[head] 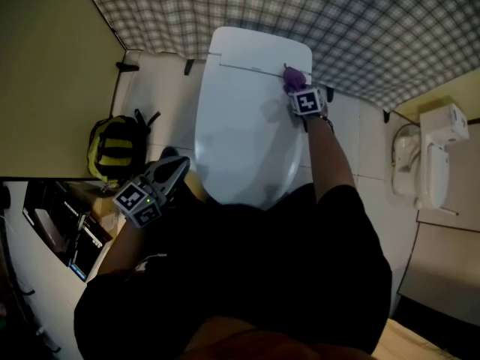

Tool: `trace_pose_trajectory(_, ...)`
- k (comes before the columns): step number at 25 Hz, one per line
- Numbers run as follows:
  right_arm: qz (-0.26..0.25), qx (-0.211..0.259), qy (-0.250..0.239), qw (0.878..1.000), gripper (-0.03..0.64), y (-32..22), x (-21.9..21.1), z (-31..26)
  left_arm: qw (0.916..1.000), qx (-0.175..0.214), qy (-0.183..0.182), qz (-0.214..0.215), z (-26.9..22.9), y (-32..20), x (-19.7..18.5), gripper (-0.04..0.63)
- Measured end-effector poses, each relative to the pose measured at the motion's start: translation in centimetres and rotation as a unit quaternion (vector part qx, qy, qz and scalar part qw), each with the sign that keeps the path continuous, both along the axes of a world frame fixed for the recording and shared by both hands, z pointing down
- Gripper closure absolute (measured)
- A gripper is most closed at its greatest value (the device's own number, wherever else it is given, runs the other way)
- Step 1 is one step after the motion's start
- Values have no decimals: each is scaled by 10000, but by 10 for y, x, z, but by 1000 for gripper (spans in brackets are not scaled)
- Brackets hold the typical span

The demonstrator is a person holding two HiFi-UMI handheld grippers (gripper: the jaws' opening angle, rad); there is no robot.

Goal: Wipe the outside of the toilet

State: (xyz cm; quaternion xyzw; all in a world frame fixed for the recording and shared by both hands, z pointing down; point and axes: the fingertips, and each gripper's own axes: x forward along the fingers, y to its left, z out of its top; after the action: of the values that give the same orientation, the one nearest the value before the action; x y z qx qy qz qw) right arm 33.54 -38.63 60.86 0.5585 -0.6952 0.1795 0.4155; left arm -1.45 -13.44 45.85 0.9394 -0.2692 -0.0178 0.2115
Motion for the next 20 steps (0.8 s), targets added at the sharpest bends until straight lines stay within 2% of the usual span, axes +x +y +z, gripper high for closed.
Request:
trace_pose_trajectory(4,-179,47,-12,9998,518,59,-17,2,9993,-293,248,26,9,19,4,595)
trace_pose_trajectory(15,-524,175,-54,9985,518,216,-62,11,9983,-348,331,335,28,108,20,595)
trace_pose_trajectory(20,-651,116,-35,9978,518,280,-77,16,9980,-371,243,457,35,143,23,595)
